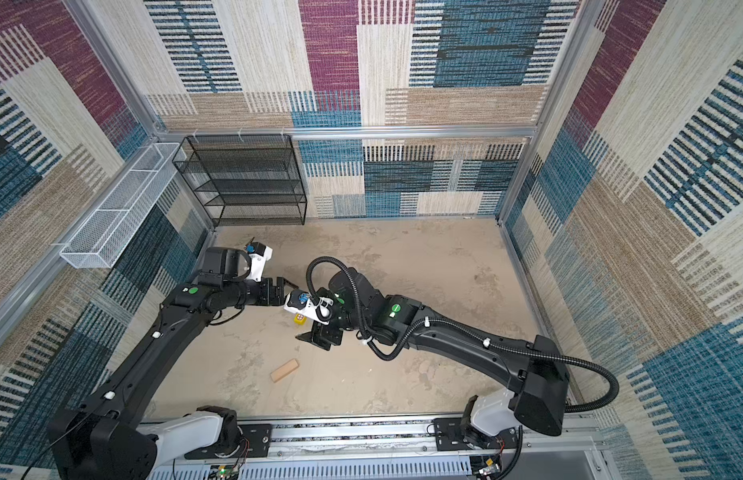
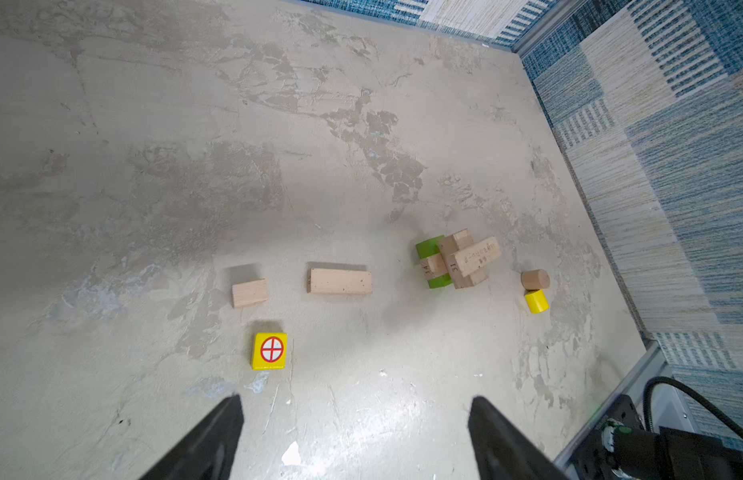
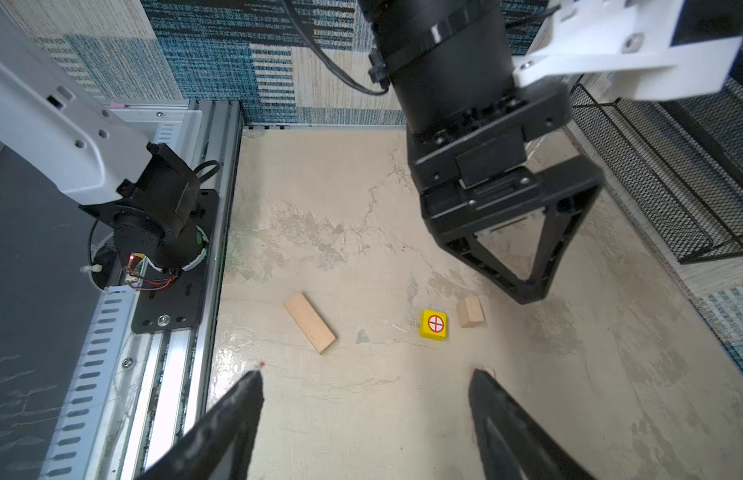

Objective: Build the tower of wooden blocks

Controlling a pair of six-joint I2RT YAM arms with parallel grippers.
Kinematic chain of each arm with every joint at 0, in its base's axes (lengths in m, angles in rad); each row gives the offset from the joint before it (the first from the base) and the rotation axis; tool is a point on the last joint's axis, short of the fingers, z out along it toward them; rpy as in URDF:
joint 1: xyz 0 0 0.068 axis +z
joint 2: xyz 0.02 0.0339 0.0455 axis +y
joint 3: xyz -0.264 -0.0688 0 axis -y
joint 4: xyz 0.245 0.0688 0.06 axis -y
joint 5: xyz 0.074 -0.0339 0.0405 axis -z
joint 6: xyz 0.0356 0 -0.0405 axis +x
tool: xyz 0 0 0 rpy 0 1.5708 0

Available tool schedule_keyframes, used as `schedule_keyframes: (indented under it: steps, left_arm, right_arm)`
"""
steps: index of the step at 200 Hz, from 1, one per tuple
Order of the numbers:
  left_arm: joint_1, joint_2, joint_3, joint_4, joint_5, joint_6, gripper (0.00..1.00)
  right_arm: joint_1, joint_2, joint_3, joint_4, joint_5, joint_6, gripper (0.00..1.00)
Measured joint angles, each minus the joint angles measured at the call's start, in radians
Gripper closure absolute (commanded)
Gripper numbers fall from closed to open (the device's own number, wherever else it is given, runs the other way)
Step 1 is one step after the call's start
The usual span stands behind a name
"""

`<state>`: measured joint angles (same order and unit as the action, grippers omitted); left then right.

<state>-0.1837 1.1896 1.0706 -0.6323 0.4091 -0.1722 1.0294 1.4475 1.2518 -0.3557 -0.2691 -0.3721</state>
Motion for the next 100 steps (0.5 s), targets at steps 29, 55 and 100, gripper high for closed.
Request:
schedule_keyframes:
  steps: [29,55,100]
  left_arm:
    - [0.003,-0.058,-0.039,-0.015,-0.085,0.003,0.09]
    - [0.005,-0.125,-0.055,-0.082,-0.152,-0.005,0.08]
    - [0.004,-0.291,-0.138,-0.181,-0.192,-0.072,0.10]
  right_arm:
    - [0.001,0.044,0.012,-0.016,0.019,-0.010,0.25]
    - [0.001,0.055,-0.002,-0.042,0.043,-0.010,0.27]
    - [0.001,0.052,-0.063,-0.067,0.044,0.009,0.29]
